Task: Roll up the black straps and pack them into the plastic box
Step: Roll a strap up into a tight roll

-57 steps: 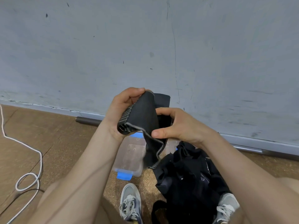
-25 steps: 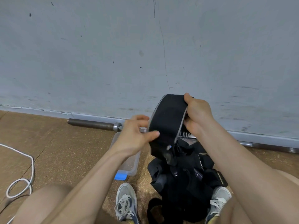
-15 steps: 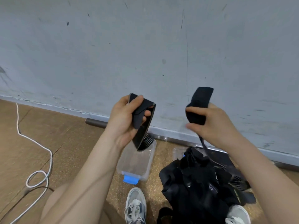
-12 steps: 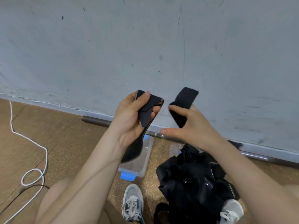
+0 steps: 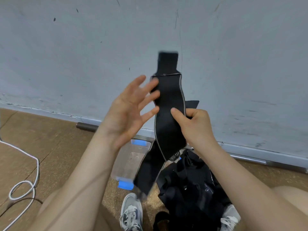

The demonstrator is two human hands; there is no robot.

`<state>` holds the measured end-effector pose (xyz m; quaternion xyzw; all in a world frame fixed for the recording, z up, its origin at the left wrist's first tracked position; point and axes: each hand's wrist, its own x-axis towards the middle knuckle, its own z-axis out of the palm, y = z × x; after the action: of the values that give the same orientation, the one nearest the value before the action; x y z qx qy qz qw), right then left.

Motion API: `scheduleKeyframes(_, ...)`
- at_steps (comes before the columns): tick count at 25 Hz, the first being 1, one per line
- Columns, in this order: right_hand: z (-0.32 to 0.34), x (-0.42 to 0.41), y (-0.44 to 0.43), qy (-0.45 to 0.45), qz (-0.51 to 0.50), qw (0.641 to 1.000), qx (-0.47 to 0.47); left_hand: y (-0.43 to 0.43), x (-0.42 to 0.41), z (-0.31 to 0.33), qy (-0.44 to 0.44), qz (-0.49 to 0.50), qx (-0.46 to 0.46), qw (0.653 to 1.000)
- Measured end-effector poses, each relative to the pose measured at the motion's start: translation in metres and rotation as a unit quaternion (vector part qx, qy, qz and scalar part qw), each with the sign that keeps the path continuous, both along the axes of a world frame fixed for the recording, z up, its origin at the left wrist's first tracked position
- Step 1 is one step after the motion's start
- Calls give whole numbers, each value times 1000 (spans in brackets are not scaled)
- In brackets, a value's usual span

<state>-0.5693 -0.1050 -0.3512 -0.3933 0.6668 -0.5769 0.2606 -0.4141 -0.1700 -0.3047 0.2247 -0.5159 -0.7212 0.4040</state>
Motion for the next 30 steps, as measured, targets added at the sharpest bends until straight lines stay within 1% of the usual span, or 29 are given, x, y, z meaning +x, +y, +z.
scheduleKeyframes(1, 3, -1, 0, 11, -20, 1000, -3, 7, -9, -13, -156, 59, -119, 979)
scheduleKeyframes(2, 8, -3, 0, 28, -21, 999, 0, 17, -19, -26, -307, 113, -233, 916)
scheduleKeyframes(3, 12, -6, 1, 52, 8, 999, 9, 30, -30, -36, -387, 117, -301, 864)
scheduleKeyframes(4, 18, -8, 4, 83, 57, 995, 21, 39, -38, -45, -402, 95, -306, 858)
scheduleKeyframes(5, 23, -10, 8, 122, 110, 986, 31, 45, -44, -50, -374, 77, -270, 884)
scheduleKeyframes(7, 31, -13, 13, 210, 180, 960, 37, 42, -47, -49, -231, 56, -109, 965)
scheduleKeyframes(8, 32, -16, 15, 251, 195, 948, 31, 40, -48, -48, -153, 31, -23, 987)
scheduleKeyframes(9, 30, -19, 15, 278, 202, 939, 27, 37, -49, -48, -103, 11, 35, 994)
scheduleKeyframes(11, 27, -22, 15, 286, 216, 933, 32, 34, -53, -48, -94, 0, 63, 994)
scheduleKeyframes(12, 27, -23, 15, 274, 212, 938, 24, 31, -52, -50, -93, -1, 75, 993)
scheduleKeyframes(13, 28, -25, 16, 238, 193, 952, 6, 27, -52, -50, -86, 4, 104, 991)
scheduleKeyframes(15, 35, -41, 21, 148, 113, 981, -44, 12, -48, -46, -41, 30, 185, 981)
scheduleKeyframes(17, 46, -68, 30, 46, 54, 994, -89, -7, -37, -41, 10, 72, 241, 968)
scheduleKeyframes(18, 51, -81, 36, -10, 55, 993, -101, -13, -33, -39, 23, 87, 251, 964)
scheduleKeyframes(19, 55, -89, 42, -56, 86, 989, -108, -18, -30, -36, 33, 95, 256, 961)
scheduleKeyframes(20, 58, -91, 47, -73, 131, 983, -109, -21, -28, -35, 41, 99, 259, 960)
scheduleKeyframes(22, 59, -88, 53, -87, 242, 963, -79, -21, -29, -32, 52, 88, 261, 960)
scheduleKeyframes(24, 50, -81, 50, -80, 320, 944, -22, -21, -33, -29, 48, 80, 266, 959)
scheduleKeyframes(25, 45, -76, 48, -68, 318, 946, -2, -19, -35, -27, 41, 76, 271, 959)
scheduleKeyframes(27, 35, -65, 42, -78, 285, 955, -8, -16, -39, -23, 31, 65, 277, 958)
scheduleKeyframes(30, 30, -55, 38, -171, 264, 948, -39, -11, -40, -17, 41, 43, 278, 959)
